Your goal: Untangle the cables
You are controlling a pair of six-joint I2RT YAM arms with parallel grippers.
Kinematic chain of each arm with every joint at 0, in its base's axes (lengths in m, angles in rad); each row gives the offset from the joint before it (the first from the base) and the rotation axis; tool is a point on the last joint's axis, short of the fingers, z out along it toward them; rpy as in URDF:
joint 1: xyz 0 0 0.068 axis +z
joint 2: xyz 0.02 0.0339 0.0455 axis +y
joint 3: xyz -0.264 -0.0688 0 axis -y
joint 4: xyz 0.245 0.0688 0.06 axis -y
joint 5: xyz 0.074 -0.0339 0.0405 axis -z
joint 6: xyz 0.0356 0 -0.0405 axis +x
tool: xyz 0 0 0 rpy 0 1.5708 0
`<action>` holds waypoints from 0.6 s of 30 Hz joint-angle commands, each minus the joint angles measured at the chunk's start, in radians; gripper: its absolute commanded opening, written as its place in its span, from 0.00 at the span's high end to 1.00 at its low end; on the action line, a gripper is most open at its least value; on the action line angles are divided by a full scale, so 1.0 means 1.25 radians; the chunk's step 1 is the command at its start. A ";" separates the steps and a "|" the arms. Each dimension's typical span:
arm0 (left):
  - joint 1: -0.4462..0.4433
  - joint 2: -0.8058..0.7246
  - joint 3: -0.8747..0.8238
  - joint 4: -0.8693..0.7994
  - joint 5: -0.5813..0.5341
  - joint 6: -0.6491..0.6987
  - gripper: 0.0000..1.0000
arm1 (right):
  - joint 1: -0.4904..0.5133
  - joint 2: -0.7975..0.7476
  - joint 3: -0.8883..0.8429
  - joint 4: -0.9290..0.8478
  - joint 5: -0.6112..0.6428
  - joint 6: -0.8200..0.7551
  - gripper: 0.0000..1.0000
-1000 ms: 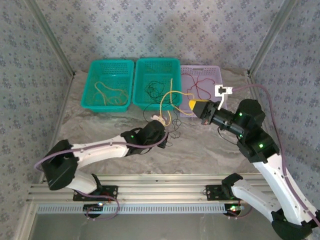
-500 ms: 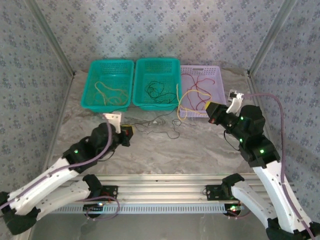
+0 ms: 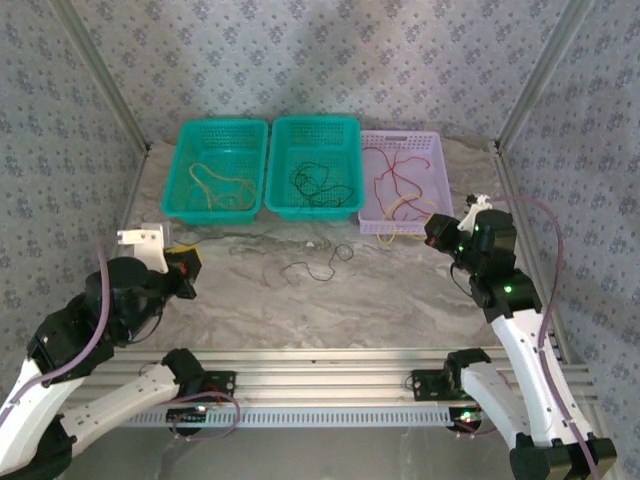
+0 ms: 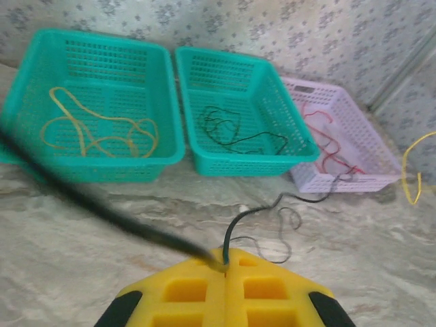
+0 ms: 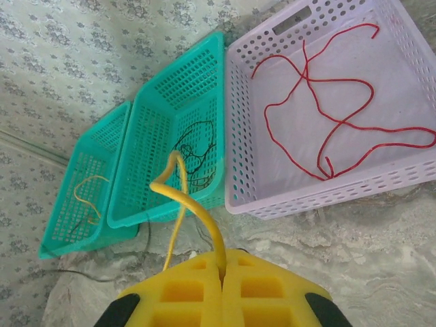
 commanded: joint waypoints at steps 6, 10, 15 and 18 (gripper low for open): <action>0.003 0.025 0.157 -0.085 -0.187 0.086 1.00 | -0.011 -0.070 -0.050 -0.023 0.099 -0.032 1.00; 0.003 0.047 0.200 -0.052 -0.201 0.115 1.00 | 0.011 -0.092 -0.075 -0.006 0.098 -0.030 1.00; 0.004 0.137 0.251 0.002 -0.246 0.196 1.00 | 0.019 -0.092 -0.085 0.016 0.029 -0.043 1.00; 0.004 0.171 0.254 0.068 -0.269 0.254 1.00 | 0.027 -0.091 -0.087 0.031 -0.002 -0.046 1.00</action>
